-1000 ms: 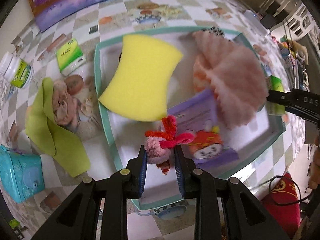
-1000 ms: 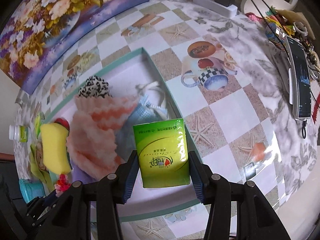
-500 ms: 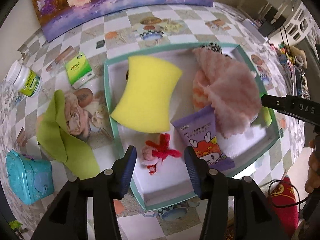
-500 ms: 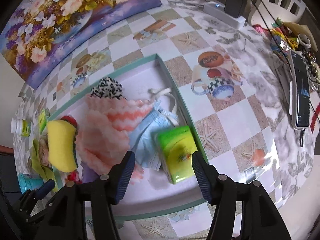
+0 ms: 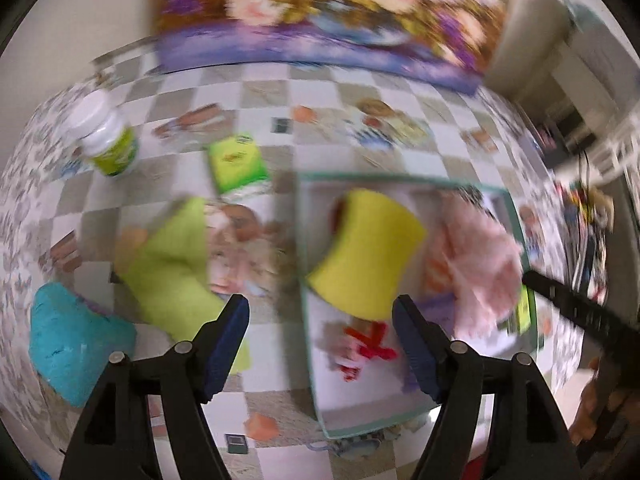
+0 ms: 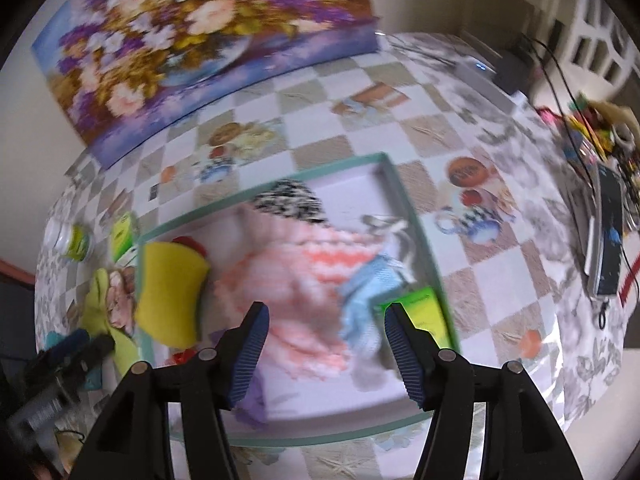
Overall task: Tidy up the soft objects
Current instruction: 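Drop the red toy and green tissue pack into the white tray, opening both grippers, then move both tools back over the tan sponge and lime-green cloth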
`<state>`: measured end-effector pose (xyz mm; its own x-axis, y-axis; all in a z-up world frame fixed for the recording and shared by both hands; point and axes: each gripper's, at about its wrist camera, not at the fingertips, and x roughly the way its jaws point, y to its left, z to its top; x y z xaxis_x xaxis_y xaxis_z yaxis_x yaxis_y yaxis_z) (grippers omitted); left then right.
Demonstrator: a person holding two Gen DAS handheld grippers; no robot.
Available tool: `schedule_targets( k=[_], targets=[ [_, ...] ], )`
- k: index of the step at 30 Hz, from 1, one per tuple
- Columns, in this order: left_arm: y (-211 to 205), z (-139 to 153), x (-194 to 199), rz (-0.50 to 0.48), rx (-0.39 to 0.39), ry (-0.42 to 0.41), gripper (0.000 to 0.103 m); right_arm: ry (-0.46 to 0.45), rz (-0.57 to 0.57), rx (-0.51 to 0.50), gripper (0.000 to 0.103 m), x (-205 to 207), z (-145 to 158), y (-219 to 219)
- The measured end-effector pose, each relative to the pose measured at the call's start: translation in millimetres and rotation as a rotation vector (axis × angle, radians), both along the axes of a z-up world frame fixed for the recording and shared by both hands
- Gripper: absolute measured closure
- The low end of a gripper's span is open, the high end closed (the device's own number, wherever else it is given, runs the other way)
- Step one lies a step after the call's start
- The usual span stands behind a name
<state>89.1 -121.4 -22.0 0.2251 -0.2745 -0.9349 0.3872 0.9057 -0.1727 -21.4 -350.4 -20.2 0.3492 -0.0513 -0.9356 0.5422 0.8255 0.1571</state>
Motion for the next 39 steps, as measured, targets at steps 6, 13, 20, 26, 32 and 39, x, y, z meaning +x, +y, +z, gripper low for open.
schedule_targets(
  k=[6,13,20,26,32,39],
  targets=[
    [44,11,24,0.142,-0.009,-0.039,0.028,-0.038,0.097,-0.023,0.039,18,11,38],
    [96,18,48,0.295,-0.006,-0.066,0.028,-0.056,0.18,-0.053,0.039,33,15,77],
    [131,18,60,0.367,-0.033,-0.055,0.028,-0.05,0.237,-0.075,0.039,41,13,104],
    [142,18,63,0.377,-0.035,-0.053,0.027,-0.033,0.269,-0.085,0.039,50,8,124],
    [146,14,65,0.378,-0.04,-0.038,0.027,-0.022,0.31,-0.074,0.039,61,-1,146],
    [134,-2,68,0.342,-0.01,0.008,0.027,-0.007,0.389,-0.029,0.039,80,-16,181]
  ],
)
